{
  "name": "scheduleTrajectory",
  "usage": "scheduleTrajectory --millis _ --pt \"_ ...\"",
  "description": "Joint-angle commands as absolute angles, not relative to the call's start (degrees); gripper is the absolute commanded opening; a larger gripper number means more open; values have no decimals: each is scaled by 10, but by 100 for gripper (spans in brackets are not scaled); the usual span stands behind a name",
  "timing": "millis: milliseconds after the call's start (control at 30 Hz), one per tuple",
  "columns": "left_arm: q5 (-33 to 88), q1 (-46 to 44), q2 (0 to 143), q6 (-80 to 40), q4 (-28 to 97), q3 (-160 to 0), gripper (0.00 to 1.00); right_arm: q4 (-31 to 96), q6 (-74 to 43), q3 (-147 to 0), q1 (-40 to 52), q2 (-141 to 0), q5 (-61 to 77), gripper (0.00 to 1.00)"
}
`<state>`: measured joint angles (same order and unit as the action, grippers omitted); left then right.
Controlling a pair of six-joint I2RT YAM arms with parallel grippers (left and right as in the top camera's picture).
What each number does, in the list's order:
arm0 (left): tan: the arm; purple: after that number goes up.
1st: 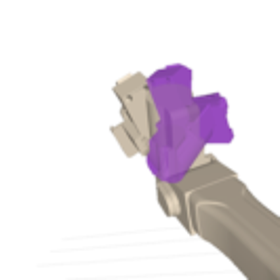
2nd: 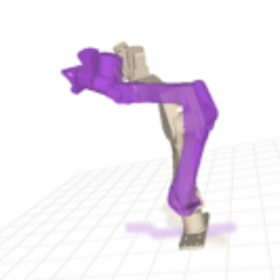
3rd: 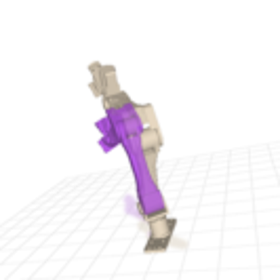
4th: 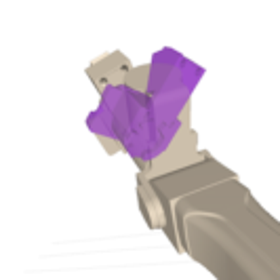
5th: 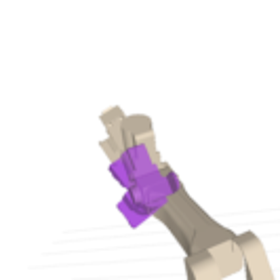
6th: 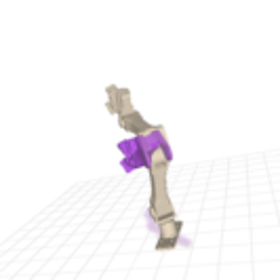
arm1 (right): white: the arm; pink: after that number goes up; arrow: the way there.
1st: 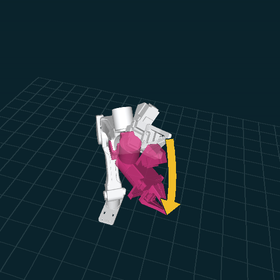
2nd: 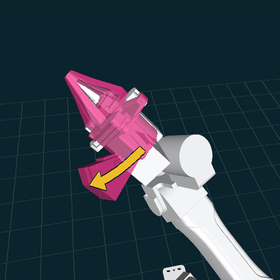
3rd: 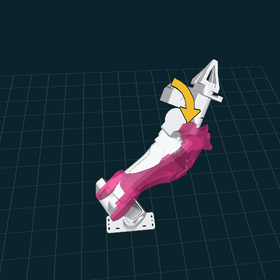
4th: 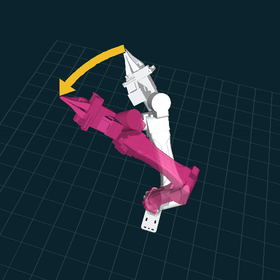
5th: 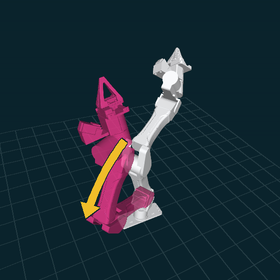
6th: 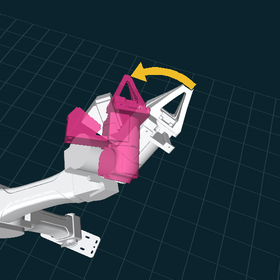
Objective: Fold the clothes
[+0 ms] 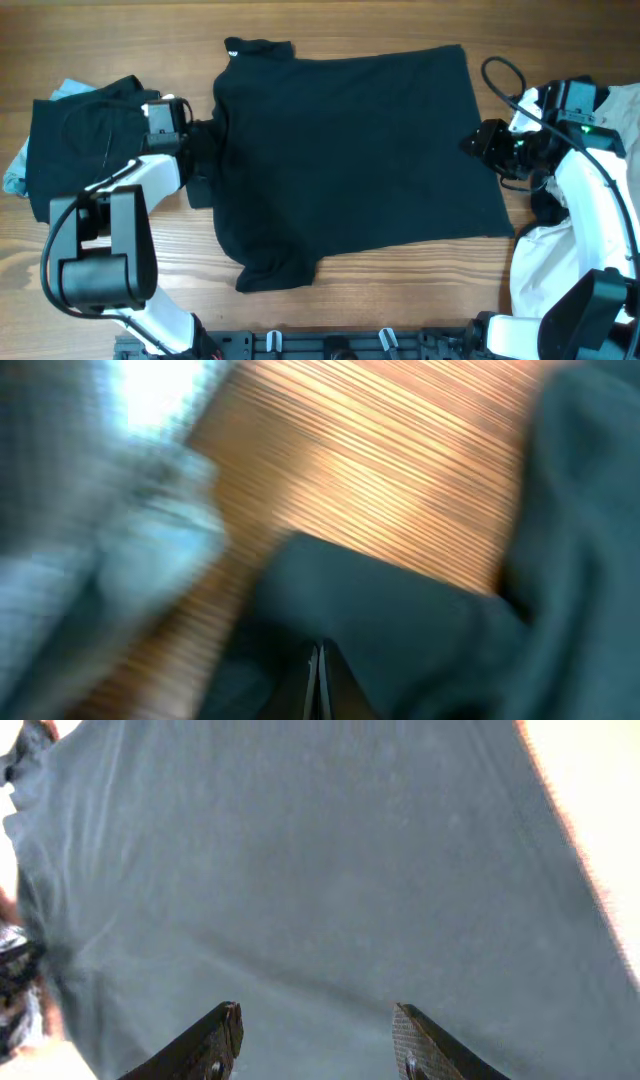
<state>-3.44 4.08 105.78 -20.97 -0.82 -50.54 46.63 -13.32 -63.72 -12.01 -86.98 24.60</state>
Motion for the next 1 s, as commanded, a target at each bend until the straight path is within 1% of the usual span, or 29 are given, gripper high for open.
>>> scheduleTrajectory --millis 0,67,100,167,200,233,267,367,400,433,500,600,633,700,767,800,900,933,967 --pt "-144 75 1090 -230 47 -537 4 417 -128 -626 -84 -887 208 54" --pt "-119 79 1088 -230 119 -610 4 363 -140 -625 -57 -915 192 53" --pt "-71 79 1087 -227 152 -641 4 340 -166 -625 -48 -936 159 53" --pt "77 78 1079 -210 201 -686 6 329 -195 -625 -47 -982 128 49" --pt "136 76 1075 -197 209 -687 8 331 -196 -625 -47 -1006 129 43" --pt "162 74 1075 -197 222 -687 8 335 -195 -625 -47 -1023 129 39" --pt "165 68 1077 -173 249 -687 8 341 -193 -625 -47 -1043 129 38" --pt "155 46 1081 -98 290 -681 7 344 -164 -626 -47 -1049 143 47" --pt "129 39 1086 -94 288 -674 7 345 -164 -626 -47 -1045 147 48" --pt "107 33 1096 -94 268 -660 7 348 -165 -626 -47 -1040 157 48" --pt "106 32 1123 -93 225 -640 7 348 -164 -626 -47 -1038 176 49" --pt "92 33 1180 -94 179 -639 4 356 -162 -626 -47 -1038 181 49" --pt "57 33 1188 -95 173 -639 4 359 -157 -626 -47 -1038 181 49" --pt "-94 43 1185 -141 170 -642 4 378 -134 -626 -47 -1037 180 49" --pt "-127 67 1178 -144 179 -661 4 385 -133 -626 -47 -1037 174 49" --pt "-124 82 1175 -143 192 -678 4 386 -137 -626 -47 -1037 174 49" --pt "-25 103 1161 -120 209 -721 5 399 -139 -625 -45 -1038 178 49" --pt "10 102 1150 -120 208 -725 7 417 -141 -625 -43 -1038 171 48" --pt "39 100 1134 -120 208 -728 11 452 -206 -625 -43 -1038 111 38"
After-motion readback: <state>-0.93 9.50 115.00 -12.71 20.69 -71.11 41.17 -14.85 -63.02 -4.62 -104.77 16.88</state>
